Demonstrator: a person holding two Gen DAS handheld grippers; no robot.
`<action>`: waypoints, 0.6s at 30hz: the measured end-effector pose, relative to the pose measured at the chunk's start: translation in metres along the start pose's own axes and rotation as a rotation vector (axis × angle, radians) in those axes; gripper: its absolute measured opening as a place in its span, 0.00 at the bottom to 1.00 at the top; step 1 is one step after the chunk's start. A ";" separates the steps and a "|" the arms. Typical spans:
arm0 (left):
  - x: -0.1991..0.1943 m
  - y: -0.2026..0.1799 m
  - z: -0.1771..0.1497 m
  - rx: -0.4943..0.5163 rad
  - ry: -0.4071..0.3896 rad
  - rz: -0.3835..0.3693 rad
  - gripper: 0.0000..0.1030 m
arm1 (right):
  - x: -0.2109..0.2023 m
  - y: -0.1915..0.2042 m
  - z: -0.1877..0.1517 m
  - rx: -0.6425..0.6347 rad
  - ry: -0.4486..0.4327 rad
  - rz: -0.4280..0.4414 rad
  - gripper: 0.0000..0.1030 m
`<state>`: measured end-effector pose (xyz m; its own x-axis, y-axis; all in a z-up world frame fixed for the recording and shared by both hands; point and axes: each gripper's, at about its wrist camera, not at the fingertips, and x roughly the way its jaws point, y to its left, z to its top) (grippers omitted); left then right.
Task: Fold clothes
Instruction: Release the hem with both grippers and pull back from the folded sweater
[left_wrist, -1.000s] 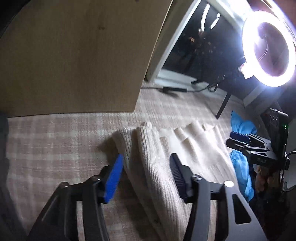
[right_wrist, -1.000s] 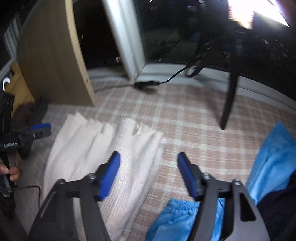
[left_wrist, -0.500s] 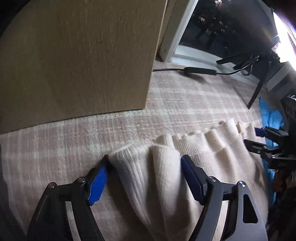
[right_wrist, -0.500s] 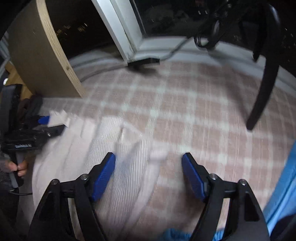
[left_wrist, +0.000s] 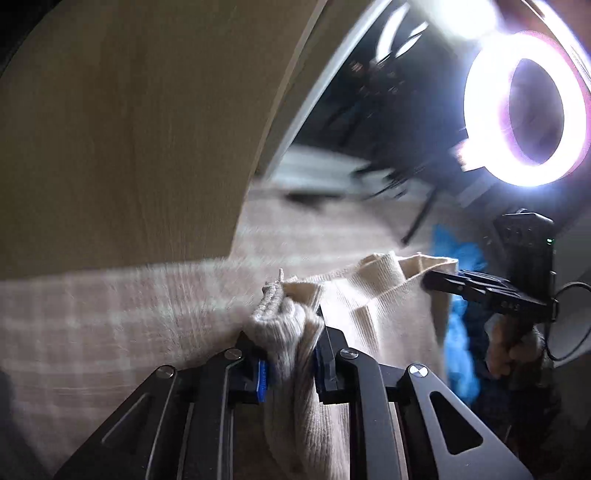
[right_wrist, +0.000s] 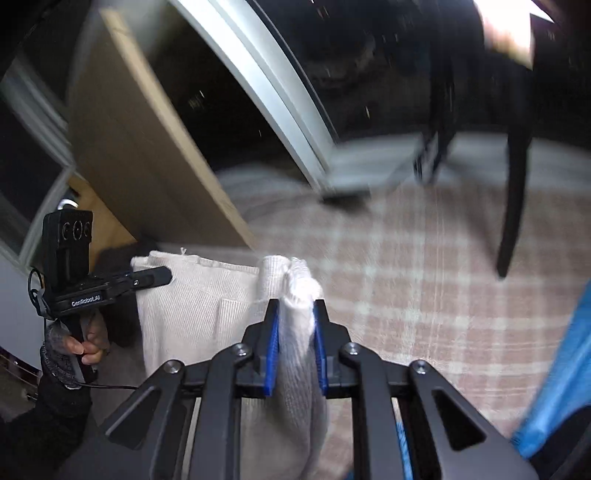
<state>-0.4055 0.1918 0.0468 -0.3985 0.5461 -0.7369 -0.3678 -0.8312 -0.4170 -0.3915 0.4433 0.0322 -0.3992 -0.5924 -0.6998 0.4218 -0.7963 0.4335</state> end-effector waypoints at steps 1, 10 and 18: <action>-0.020 -0.010 0.003 0.021 -0.032 -0.009 0.16 | -0.022 0.013 0.003 -0.027 -0.043 -0.001 0.15; -0.156 -0.102 -0.081 0.311 -0.198 0.015 0.18 | -0.136 0.095 -0.088 -0.213 -0.171 -0.134 0.10; -0.094 -0.057 -0.281 0.179 0.288 -0.001 0.27 | -0.103 0.060 -0.260 0.004 0.216 -0.174 0.22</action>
<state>-0.1107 0.1579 -0.0096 -0.1538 0.4731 -0.8675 -0.5199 -0.7853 -0.3361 -0.1138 0.4879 -0.0171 -0.2821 -0.4075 -0.8685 0.3587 -0.8845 0.2985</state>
